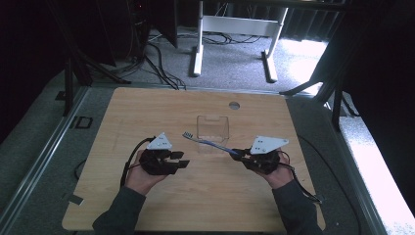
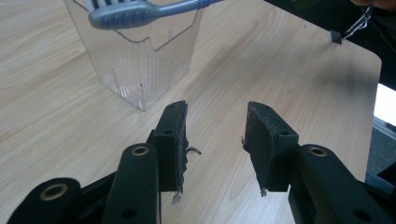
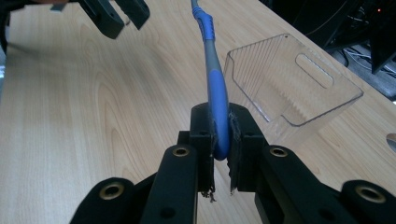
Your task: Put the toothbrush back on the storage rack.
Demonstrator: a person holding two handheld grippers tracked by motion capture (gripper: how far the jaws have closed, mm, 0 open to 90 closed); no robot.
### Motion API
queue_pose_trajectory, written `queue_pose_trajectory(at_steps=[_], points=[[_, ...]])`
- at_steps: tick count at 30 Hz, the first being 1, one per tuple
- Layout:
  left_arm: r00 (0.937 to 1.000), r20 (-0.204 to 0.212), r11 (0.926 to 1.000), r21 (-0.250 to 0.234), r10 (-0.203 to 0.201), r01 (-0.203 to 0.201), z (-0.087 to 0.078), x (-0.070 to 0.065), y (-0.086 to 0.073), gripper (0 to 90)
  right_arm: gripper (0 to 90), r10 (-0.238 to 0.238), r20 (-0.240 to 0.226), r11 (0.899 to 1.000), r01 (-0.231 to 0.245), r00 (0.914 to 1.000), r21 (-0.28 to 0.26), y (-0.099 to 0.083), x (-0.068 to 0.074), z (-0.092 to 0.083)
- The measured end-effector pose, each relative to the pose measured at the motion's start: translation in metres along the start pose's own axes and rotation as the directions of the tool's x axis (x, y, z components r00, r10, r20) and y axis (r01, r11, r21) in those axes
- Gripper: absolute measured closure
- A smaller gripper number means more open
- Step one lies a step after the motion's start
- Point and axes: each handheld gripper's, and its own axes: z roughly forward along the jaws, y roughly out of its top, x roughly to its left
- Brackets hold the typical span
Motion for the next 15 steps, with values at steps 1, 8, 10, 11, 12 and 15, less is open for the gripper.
queue_pose_trajectory(at_steps=[1, 8, 10, 11, 12, 15], points=[[1.0000, -0.001, 1.0000, -0.007, -0.002, 0.002, 0.000, 0.001, 0.001, 59.1, 81.4, 0.000, 0.003, 1.000, 0.000, 1.0000, -0.005, 0.000, 0.000, 0.000], [0.9999, -0.014, 0.9991, -0.042, 0.001, -0.001, -0.001, 0.000, 0.008, 59.1, 81.4, 0.018, 0.007, 0.999, -0.017, 0.9998, -0.041, 0.001, -0.002, -0.003], [0.9997, -0.023, 0.9986, -0.053, 0.003, -0.004, -0.002, 0.000, 0.011, 59.1, 81.4, 0.018, 0.013, 0.999, -0.018, 0.9997, -0.049, 0.002, -0.002, -0.004], [0.9996, -0.027, 0.9984, -0.057, 0.004, -0.006, -0.003, 0.000, 0.012, 59.1, 81.4, 0.019, 0.017, 0.998, -0.018, 0.9997, -0.053, 0.003, -0.002, -0.005], [0.9995, -0.030, 0.9979, -0.065, 0.004, -0.006, -0.003, -0.001, 0.013, 59.1, 81.4, 0.021, 0.019, 0.998, -0.019, 0.9996, -0.060, 0.004, -0.001, -0.005], [0.9992, -0.039, 0.9965, -0.084, 0.005, -0.008, -0.004, -0.002, 0.016, 59.1, 81.4, 0.023, 0.023, 0.997, -0.021, 0.9995, -0.081, 0.006, -0.001, -0.005]])
